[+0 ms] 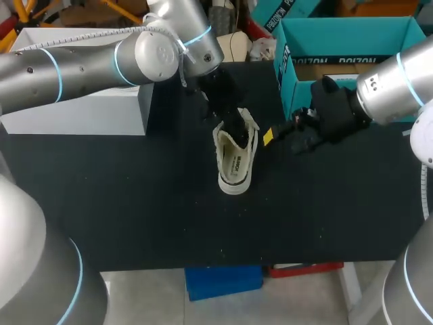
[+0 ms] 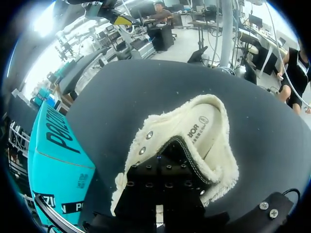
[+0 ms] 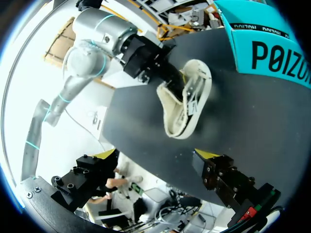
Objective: Take the shoe out of the shoebox, open the shoe tongue, remove and reinsert the insole, then place the shoe into the shoebox
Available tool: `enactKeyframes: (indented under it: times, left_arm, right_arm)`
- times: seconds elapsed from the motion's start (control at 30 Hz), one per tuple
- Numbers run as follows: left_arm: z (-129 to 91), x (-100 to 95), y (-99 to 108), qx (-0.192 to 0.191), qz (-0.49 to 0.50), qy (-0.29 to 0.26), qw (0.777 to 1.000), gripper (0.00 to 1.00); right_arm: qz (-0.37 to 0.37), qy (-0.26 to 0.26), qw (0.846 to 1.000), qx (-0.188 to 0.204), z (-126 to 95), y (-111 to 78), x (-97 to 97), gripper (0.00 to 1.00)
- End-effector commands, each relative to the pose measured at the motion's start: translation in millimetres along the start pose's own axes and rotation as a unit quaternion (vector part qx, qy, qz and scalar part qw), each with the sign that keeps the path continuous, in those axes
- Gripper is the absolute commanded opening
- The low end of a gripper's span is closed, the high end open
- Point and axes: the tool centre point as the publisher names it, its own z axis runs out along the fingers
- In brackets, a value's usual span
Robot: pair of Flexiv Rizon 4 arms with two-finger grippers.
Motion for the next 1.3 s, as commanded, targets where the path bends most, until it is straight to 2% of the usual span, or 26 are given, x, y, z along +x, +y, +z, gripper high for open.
enactKeyframes:
  times: [0.03, 0.23, 0.3, 0.5, 0.7, 0.87, 1.17, 1.3]
  left_arm:
    - [6, -9.3, -1, -0.004, 0.007, -0.017, 1.0, 0.0]
    - [2, -25.6, -8, -0.014, 0.025, -0.066, 0.997, 0.0]
    - [-6, -26.2, -7, -0.034, 0.036, -0.073, 0.996, 0.0]
    - [-32, -11.0, -2, -0.115, 0.074, -0.046, 0.99, 0.0]
    - [-50, 3.2, 1, -0.162, 0.097, -0.019, 0.982, 0.0]
    - [-50, 12.6, 1, -0.159, 0.094, -0.002, 0.983, 0.0]
    - [-14, 22.7, 8, -0.139, 0.085, 0.039, 0.986, 0.0]
    - [-4, 23.8, 6, -0.128, 0.086, 0.041, 0.987, 0.0]
  right_arm:
    - [0.0, -0.001, 1.0, 0.001, 0, 0.7, 0.4, 1.0]
    - [0.0, -0.001, 1.0, 0.001, 0, 0.7, 0.4, 1.0]
    - [0.0, -0.001, 1.0, 0.001, 0, 0.7, 0.4, 1.0]
    - [0.0, -0.001, 1.0, 0.001, 0, 0.7, 0.4, 1.0]
    - [0.0, -0.001, 1.0, 0.001, 0, 0.7, 0.4, 1.0]
    - [0.0, -0.001, 1.0, 0.001, 0, 0.7, 0.4, 1.0]
    - [0.0, -0.001, 1.0, 0.001, 0, 0.7, 0.4, 1.0]
    - [0.0, -0.001, 1.0, 0.001, 0, 0.7, 0.4, 1.0]
